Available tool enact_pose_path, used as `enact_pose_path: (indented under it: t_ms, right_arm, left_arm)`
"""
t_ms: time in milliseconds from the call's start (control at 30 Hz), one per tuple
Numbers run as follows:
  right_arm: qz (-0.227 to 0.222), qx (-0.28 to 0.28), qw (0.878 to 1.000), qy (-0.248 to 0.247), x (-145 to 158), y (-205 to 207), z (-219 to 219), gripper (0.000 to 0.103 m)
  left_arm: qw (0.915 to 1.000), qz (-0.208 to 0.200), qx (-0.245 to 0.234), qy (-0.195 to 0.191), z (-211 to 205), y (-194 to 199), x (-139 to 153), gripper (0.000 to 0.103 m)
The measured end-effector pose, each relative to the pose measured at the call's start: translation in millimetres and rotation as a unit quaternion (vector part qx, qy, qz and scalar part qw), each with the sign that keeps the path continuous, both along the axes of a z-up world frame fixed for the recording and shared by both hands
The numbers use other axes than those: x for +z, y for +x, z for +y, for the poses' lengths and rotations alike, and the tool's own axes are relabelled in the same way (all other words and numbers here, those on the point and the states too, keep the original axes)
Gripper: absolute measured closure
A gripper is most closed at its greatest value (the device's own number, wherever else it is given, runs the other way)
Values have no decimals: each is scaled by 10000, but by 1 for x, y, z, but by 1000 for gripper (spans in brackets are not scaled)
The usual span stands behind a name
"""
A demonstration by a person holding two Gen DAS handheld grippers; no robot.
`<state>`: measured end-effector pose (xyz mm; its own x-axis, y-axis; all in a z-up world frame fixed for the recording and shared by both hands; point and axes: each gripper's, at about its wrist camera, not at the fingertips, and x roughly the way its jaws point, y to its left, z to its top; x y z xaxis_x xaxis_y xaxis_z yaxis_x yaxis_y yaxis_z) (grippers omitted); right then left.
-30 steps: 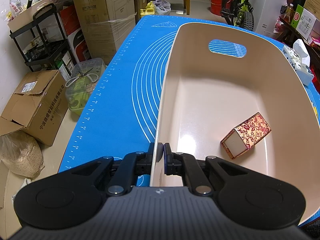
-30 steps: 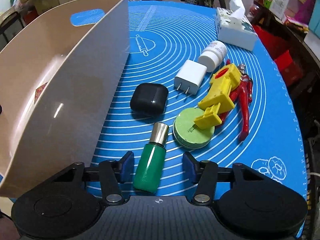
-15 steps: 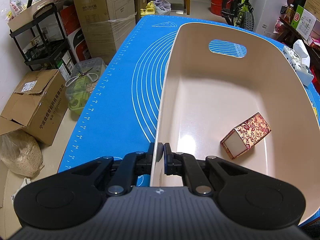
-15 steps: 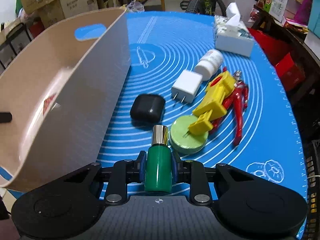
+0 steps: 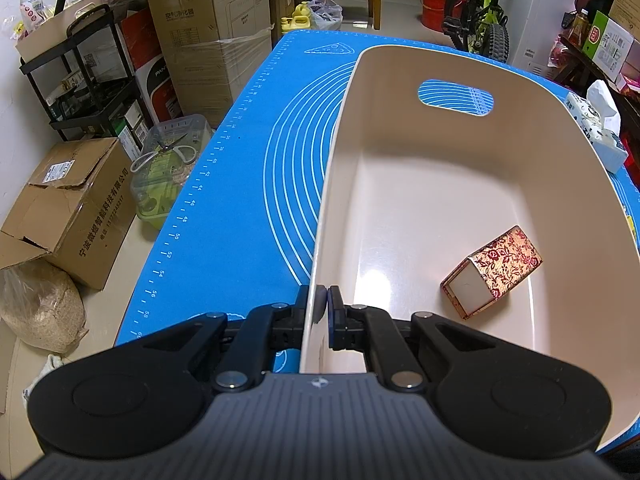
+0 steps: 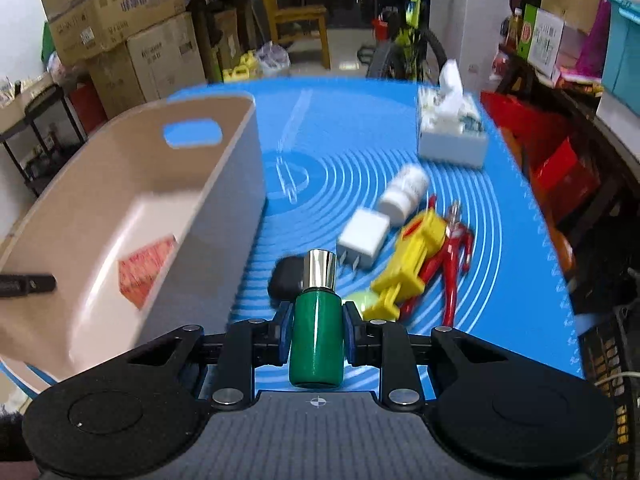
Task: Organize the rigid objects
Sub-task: 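Lower the green bottle into the bin beside the box and release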
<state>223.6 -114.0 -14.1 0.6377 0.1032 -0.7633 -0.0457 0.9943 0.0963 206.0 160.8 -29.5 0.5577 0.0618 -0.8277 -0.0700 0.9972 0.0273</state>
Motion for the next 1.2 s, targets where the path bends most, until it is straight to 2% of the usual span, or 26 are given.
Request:
enact_pose_path:
  t_ms: [300,533,900,1200]
  right_arm:
    - [-660,472,9964,-232,47,13,28,68]
    - [-872,1016,9901,-433,56,36,74,68]
    - [-361,1562,9841,-769,27,79,144,68]
    - [189,1648,9803,-1071,-3,97,169,69]
  left_arm:
    - [10000,1,0,4,0,0,0,93]
    - [10000,1,-1,9,0,0,-1,93]
    - [10000,3,-12,16,3,-1,-1,93]
    - [10000,1,-12,17,2,-1,-1,93]
